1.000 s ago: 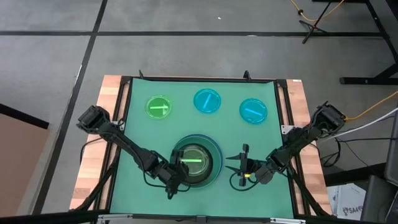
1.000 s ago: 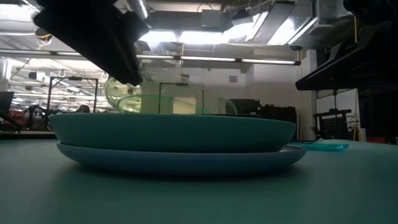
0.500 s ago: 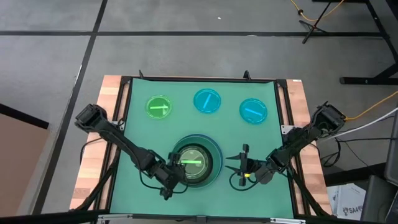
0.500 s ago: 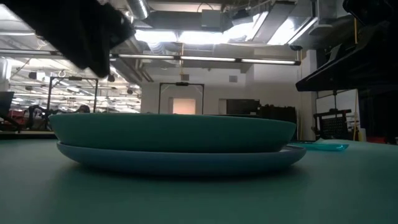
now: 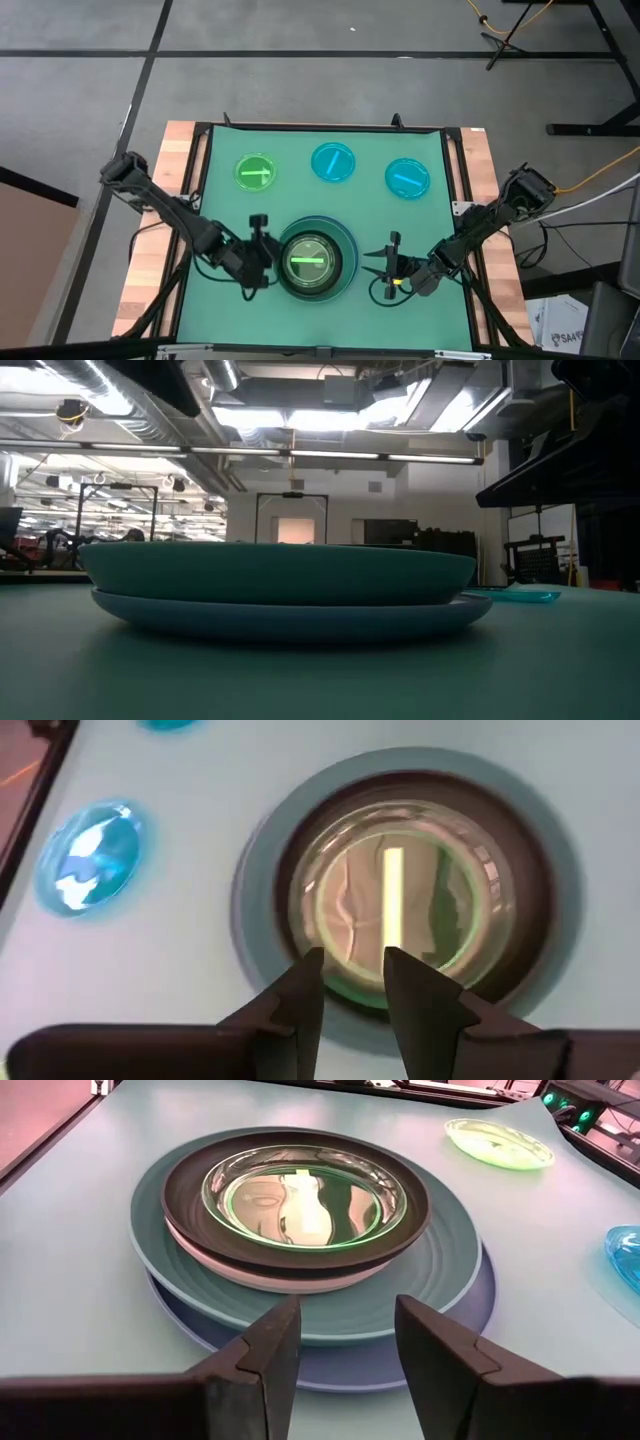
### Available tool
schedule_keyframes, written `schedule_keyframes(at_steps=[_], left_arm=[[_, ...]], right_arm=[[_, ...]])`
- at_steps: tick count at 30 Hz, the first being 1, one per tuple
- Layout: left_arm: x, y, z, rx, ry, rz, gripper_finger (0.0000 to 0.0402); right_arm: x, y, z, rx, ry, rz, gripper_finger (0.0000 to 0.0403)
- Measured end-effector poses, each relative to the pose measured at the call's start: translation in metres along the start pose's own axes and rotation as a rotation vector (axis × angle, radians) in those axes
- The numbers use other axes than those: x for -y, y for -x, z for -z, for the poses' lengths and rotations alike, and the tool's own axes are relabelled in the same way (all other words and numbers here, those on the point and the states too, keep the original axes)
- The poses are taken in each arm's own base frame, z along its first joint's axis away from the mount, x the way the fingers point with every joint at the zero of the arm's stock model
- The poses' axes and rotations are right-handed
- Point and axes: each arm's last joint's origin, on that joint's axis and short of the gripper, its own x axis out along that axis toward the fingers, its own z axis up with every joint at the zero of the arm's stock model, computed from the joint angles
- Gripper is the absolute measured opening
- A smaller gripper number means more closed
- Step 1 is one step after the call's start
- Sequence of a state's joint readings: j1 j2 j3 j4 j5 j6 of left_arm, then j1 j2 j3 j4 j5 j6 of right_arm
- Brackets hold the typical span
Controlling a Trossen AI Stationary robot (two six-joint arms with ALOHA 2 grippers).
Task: Stack plastic plates
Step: Stack the green plate on the green plate
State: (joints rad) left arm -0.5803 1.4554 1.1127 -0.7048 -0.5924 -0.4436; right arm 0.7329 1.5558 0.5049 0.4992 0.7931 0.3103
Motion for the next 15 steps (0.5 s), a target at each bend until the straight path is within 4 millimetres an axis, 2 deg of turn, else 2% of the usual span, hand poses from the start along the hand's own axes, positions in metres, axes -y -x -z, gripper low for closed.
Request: schedule_keyframes(at_steps=[7,15], left_arm=[[-0.048,-0.002,0.028,-0.028,0.13,-0.071,0.0101],[-0.094,-0.026,0.068,-0.144,0.315,-0.18,0.0101]], right_arm=[[0.0,0.0,0.0,0.0,0.0,0.0,0.0156],[0.0,0.0,0.0,0.0,0.0,0.001,0.0156]])
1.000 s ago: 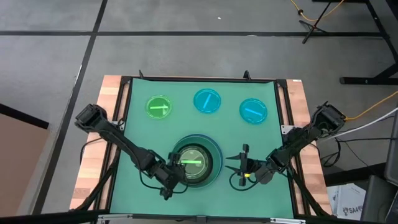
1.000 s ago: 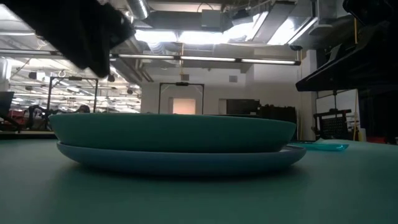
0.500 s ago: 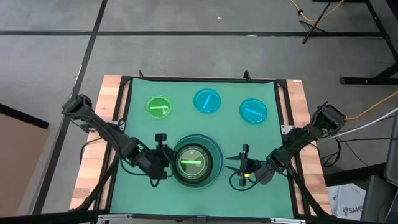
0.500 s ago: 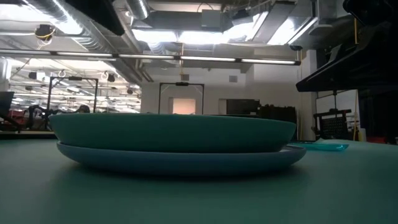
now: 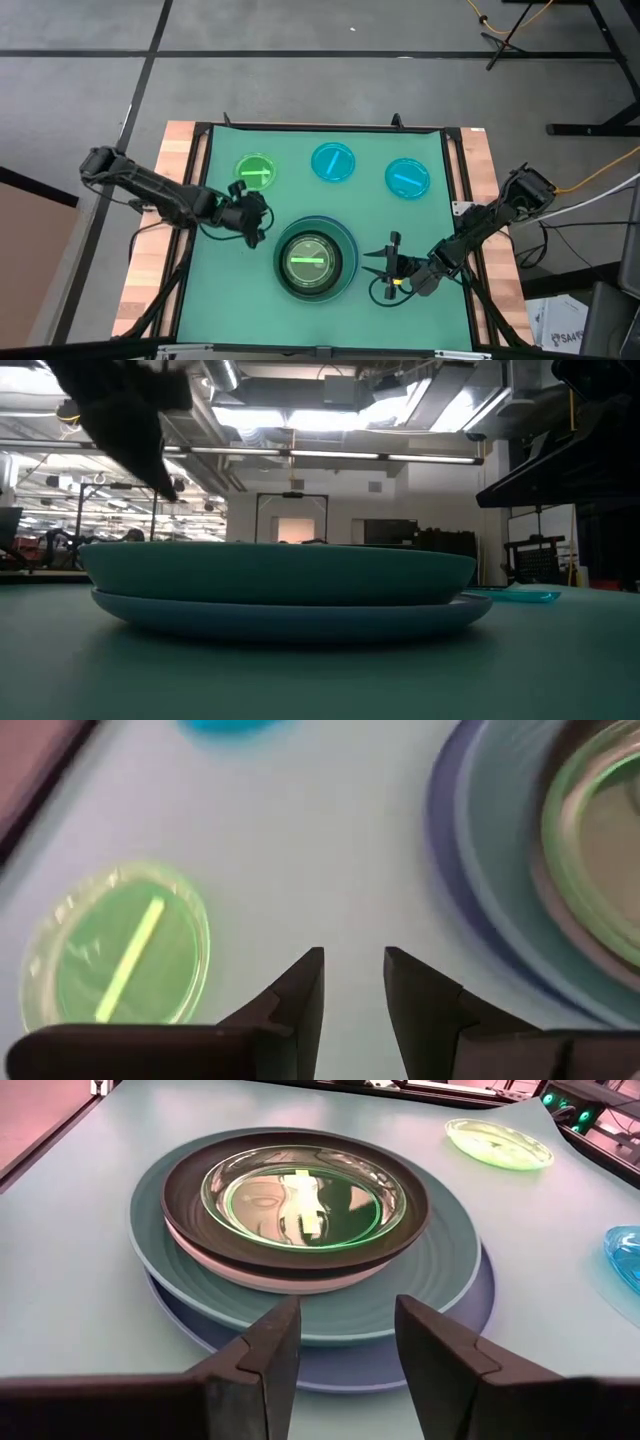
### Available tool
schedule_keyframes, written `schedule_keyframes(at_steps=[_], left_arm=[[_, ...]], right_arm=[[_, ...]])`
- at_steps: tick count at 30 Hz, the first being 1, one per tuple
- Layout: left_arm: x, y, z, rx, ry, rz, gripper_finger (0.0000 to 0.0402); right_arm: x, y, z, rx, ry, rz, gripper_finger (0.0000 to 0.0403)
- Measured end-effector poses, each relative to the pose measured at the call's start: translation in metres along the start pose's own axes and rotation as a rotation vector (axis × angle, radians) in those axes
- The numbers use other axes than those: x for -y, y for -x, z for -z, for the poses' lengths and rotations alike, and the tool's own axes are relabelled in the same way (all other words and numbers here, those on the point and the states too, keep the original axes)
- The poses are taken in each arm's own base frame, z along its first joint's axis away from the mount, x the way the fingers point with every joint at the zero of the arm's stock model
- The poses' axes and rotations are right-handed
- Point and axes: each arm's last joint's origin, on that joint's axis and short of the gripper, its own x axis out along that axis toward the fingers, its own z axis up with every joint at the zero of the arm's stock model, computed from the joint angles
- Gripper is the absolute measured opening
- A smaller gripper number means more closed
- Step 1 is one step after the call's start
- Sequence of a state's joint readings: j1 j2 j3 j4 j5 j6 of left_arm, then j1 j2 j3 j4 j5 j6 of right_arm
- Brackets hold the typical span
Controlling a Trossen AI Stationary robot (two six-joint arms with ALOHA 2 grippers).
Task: Stack plastic plates
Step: Stack the green plate on the green plate
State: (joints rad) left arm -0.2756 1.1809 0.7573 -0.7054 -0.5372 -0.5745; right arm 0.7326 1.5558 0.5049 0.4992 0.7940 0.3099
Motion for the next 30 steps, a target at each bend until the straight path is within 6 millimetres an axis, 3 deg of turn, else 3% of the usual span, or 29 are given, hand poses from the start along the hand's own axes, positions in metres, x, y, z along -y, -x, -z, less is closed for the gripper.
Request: schedule_keyframes(at_steps=[7,20,30], left_arm=[[-0.02,-0.029,0.002,-0.156,0.019,-0.007,0.0101],[-0.033,-0.079,0.006,-0.337,-0.349,-0.177,0.0101],[-0.047,-0.11,0.013,-0.47,-0.376,-0.253,0.0101]], right_arm=[[0.0,0.0,0.0,0.001,0.002,0.009,0.0156],[0.0,0.0,0.001,-0.002,0.005,0.01,0.0156],[0.001,0.0,0.001,-0.004,0.008,0.011,0.0156]])
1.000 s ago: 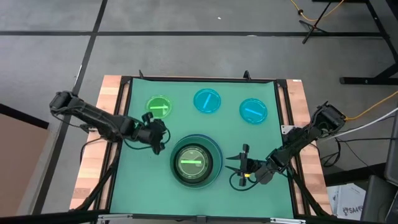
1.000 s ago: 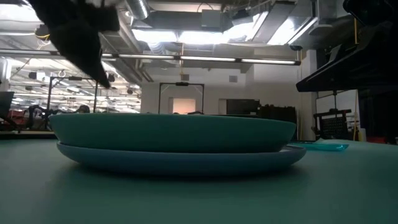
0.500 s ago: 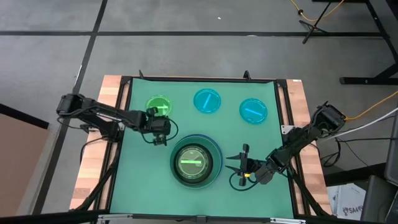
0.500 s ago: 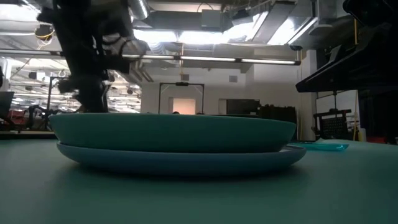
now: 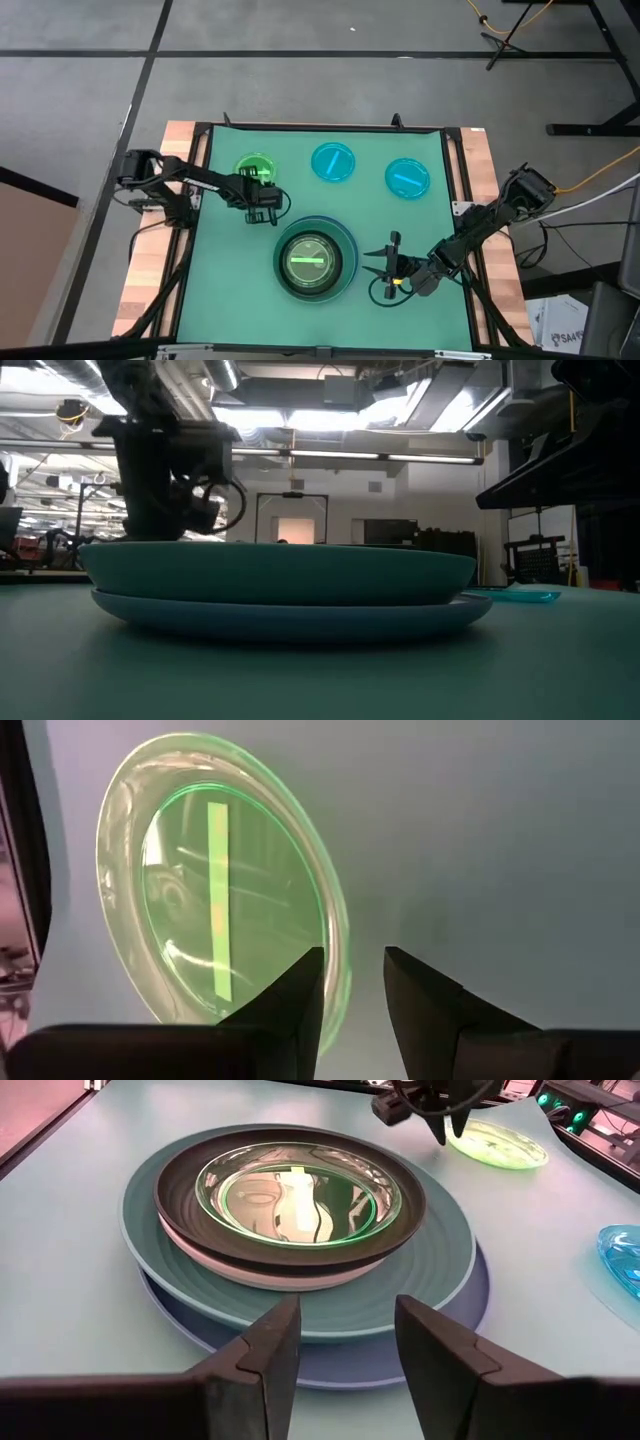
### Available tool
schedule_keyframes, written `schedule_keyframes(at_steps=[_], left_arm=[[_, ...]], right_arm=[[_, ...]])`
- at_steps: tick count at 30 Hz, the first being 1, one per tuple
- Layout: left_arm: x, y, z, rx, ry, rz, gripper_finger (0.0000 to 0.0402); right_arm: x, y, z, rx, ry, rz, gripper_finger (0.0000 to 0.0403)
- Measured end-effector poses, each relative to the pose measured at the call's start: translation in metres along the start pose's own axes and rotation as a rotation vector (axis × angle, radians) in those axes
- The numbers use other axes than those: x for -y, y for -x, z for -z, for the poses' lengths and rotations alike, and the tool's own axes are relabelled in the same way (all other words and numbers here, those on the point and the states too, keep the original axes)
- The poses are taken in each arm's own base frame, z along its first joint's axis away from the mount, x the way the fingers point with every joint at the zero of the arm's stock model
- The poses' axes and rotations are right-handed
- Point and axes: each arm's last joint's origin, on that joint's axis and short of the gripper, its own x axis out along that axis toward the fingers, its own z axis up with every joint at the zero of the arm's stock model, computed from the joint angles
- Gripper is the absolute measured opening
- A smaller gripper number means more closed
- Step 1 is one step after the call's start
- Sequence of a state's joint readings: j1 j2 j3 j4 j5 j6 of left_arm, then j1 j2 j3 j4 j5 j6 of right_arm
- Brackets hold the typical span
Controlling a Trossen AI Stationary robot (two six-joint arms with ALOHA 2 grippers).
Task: Stack plastic plates
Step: Stack the green plate on the green plate
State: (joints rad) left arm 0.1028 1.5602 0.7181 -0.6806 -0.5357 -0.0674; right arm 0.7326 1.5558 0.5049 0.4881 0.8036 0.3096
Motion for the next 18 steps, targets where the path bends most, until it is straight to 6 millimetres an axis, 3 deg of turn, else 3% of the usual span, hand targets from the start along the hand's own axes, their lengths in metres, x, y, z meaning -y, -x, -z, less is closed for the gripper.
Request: schedule_keyframes(at_steps=[11,18], left_arm=[[-0.012,-0.012,-0.002,-0.027,0.062,-0.037,0.01],[-0.016,-0.024,0.005,-0.022,0.07,-0.01,0.0078]], right_arm=[[0.0,0.0,0.0,0.0,0.0,0.0,0.0156],[0.0,0.0,0.0,0.0,0.0,0.0,0.0156]])
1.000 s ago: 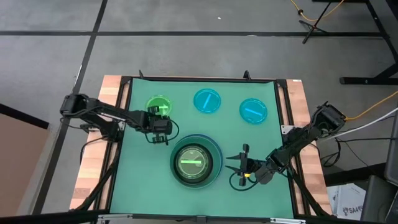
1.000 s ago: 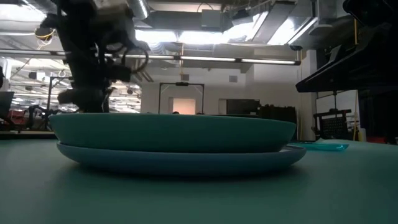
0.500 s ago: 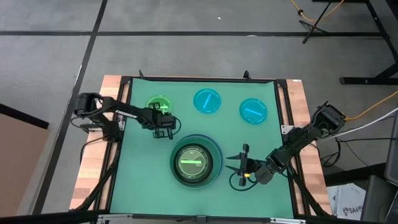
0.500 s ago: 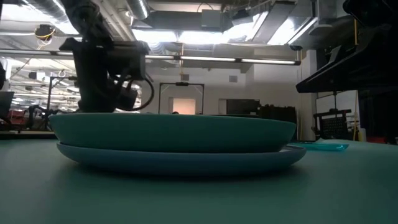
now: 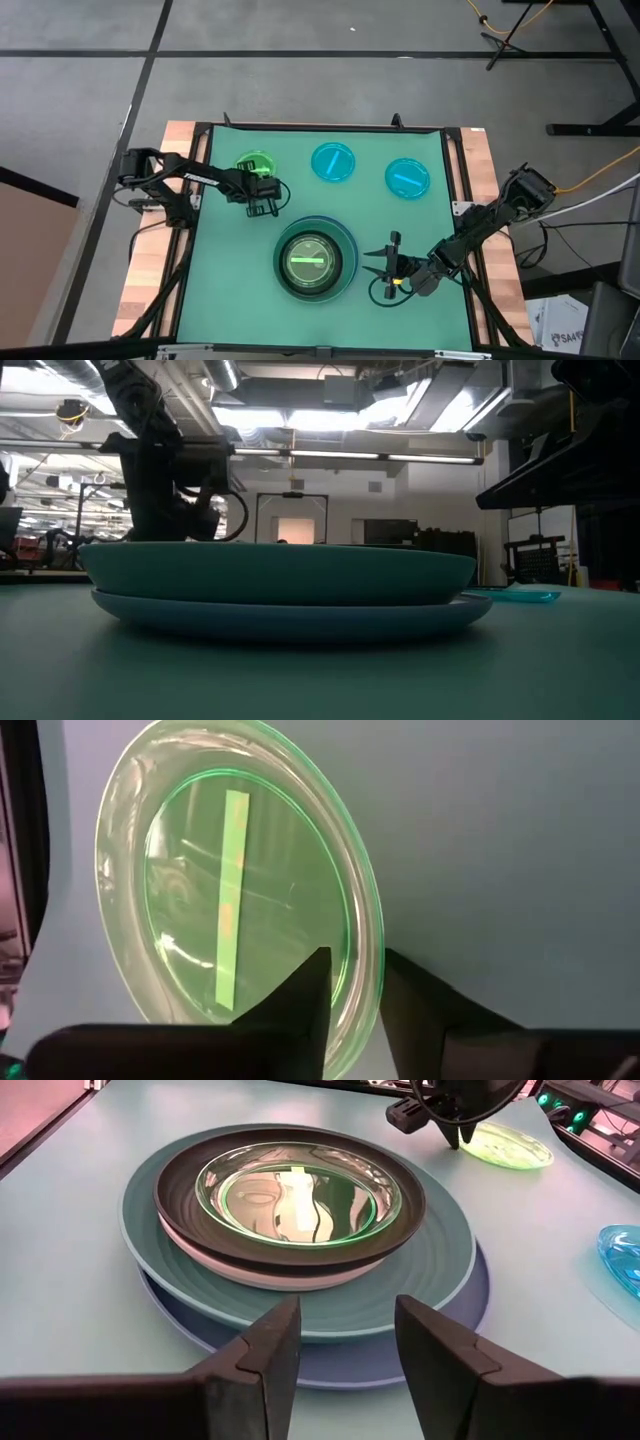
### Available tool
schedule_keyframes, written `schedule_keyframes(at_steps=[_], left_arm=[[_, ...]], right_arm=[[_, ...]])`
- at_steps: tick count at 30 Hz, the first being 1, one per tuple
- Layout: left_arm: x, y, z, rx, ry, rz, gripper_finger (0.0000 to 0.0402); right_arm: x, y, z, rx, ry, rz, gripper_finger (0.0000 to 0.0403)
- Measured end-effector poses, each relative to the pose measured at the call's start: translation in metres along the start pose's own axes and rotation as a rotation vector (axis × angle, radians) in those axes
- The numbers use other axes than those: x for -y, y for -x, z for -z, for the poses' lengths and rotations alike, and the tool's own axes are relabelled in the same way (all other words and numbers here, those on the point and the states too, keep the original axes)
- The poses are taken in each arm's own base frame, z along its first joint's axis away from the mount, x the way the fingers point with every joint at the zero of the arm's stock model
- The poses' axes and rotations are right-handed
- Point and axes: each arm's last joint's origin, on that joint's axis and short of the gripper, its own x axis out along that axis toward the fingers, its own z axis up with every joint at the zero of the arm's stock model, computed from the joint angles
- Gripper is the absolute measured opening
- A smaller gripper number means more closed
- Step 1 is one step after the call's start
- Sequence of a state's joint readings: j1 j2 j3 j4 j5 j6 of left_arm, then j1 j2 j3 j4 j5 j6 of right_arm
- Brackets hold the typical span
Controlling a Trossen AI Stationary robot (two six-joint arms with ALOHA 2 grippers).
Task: Stack plastic plates
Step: Stack the green plate on the green plate
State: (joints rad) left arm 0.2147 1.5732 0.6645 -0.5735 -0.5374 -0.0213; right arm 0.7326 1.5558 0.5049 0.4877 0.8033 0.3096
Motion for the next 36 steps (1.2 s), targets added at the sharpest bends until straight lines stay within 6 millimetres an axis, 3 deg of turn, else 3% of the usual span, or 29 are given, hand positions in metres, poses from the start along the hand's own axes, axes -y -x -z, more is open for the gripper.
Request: schedule_keyframes(at_steps=[9,16,28,36], left_arm=[[0.001,-0.002,0.001,0.004,-0.026,0.021,0.0011],[0.005,0.01,0.003,0.056,-0.035,0.006,0.0002],[0.009,0.074,-0.012,0.24,-0.045,0.013,0.0001],[0.026,0.134,-0.03,0.429,-0.092,0.051,0.0]], right_arm=[[0.0,0.0,0.0,0.003,0.0,0.009,0.0156],[0.0,0.0,0.0,0.002,0.0,0.008,0.0156],[0.001,0.0,0.001,-0.007,0.01,0.011,0.0156],[0.001,0.0,0.001,-0.008,0.006,0.011,0.0156]])
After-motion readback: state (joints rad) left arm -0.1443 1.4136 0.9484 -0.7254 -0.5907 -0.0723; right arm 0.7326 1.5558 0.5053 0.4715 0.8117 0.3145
